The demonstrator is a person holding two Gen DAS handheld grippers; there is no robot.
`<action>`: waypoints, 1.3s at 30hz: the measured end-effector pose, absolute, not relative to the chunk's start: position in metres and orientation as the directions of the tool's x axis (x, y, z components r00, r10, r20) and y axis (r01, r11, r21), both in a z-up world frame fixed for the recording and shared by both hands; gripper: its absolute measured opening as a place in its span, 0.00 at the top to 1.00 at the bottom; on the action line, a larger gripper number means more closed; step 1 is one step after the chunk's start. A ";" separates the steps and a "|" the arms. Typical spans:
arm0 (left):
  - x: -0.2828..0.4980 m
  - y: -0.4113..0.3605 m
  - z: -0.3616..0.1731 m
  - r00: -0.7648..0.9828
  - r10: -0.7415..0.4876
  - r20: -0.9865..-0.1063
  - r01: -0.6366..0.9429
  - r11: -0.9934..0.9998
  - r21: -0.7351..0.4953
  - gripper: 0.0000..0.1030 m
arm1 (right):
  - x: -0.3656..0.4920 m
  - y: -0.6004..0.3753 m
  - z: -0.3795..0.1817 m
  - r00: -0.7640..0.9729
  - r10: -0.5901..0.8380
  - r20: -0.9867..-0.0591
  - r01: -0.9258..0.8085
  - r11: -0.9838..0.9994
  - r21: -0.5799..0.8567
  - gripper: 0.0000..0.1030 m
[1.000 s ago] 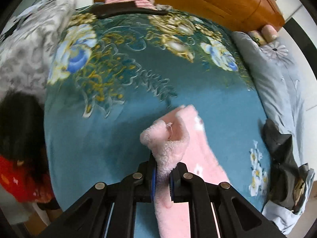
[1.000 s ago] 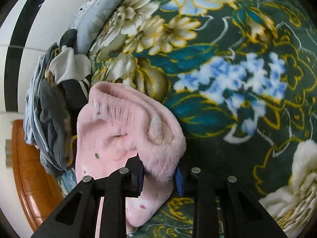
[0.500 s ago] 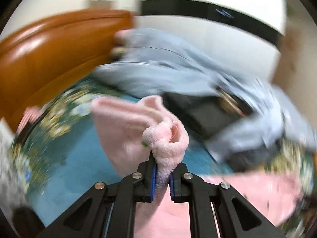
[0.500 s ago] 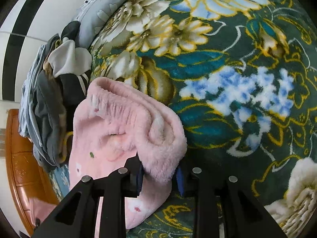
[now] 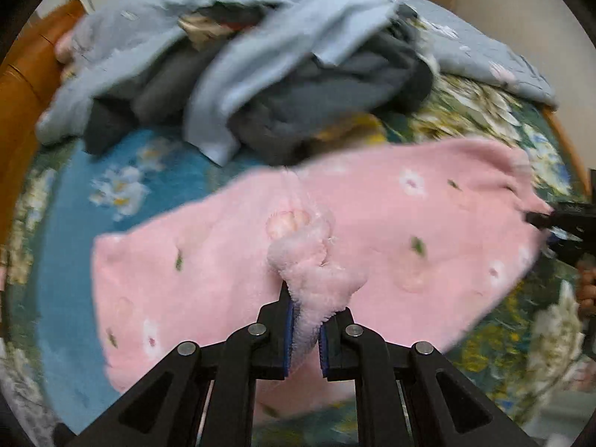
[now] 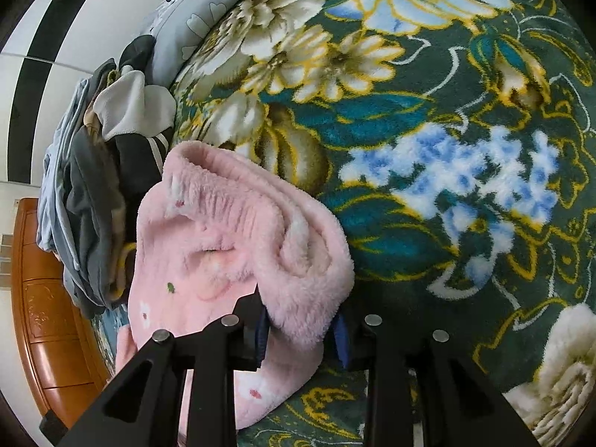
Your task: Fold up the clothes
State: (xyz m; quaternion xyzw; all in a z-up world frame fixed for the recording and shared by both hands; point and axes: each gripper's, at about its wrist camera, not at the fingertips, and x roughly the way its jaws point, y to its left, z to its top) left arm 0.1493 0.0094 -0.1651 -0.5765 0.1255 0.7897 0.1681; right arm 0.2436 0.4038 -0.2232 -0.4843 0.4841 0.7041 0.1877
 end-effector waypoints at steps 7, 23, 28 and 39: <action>0.149 0.009 -0.182 -0.138 0.169 -0.976 -0.389 -0.916 -0.104 0.56 | 0.242 0.400 -0.207 -0.474 -0.194 -0.859 -0.726 -0.465 0.506 0.70; 0.153 -0.210 -0.095 -0.575 0.331 -0.748 0.197 -0.832 -0.519 0.37 | 0.094 0.139 -0.012 -0.644 -0.427 -0.634 0.071 -0.859 0.507 0.72; 0.171 -0.264 -0.091 -0.626 0.262 -0.735 0.309 -0.781 -0.542 0.37 | 0.082 0.003 -0.055 -0.517 -0.505 -0.691 0.265 -0.862 0.433 0.72; 0.189 -0.302 -0.124 -0.609 0.252 -0.752 0.430 -0.692 -0.580 0.37 | 0.069 -0.100 -0.139 -0.291 -0.423 -0.858 0.381 -0.874 0.301 0.68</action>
